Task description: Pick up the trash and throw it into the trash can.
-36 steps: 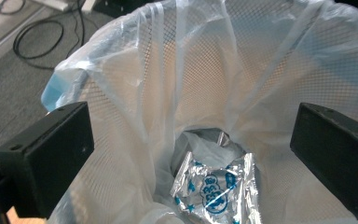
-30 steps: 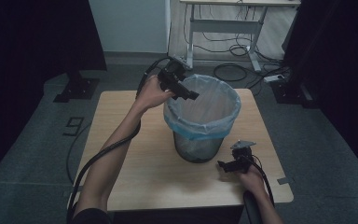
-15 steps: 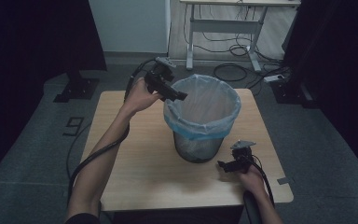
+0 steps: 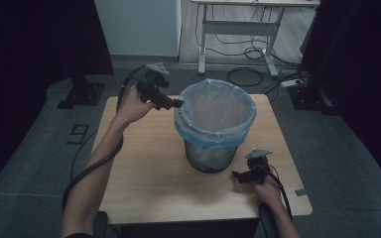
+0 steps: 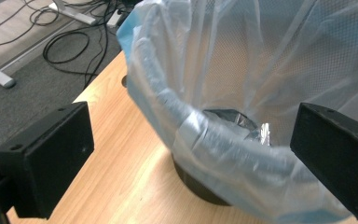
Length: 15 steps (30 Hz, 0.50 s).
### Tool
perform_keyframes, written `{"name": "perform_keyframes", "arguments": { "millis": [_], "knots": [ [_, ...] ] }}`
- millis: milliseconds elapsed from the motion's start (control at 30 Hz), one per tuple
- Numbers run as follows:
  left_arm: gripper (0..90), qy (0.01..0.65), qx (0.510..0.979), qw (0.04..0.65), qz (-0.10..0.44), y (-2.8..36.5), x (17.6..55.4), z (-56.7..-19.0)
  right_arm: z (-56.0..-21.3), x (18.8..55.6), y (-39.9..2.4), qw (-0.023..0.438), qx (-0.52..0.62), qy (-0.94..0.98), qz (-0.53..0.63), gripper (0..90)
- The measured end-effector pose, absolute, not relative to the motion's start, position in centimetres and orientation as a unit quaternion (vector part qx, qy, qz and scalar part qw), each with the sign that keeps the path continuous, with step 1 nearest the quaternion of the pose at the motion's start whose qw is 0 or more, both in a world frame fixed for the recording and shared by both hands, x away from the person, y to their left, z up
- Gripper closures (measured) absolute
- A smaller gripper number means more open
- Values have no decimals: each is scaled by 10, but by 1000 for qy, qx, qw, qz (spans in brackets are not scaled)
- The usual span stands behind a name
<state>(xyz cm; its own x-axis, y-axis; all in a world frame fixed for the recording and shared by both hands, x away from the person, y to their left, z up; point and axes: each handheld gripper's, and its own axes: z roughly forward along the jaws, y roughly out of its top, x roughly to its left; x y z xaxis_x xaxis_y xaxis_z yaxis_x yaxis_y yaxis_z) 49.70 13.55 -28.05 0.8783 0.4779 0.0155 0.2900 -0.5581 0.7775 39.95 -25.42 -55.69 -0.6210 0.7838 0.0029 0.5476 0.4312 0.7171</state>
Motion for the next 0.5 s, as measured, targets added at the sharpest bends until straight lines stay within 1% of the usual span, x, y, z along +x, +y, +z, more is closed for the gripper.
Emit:
{"name": "perform_keyframes", "arguments": {
  "millis": [500],
  "knots": [
    [0, 255, 858, 427, 130, 193, 485, -292, -557, 399, -254, 168, 402, 829, 351, 0]
  ]
}}
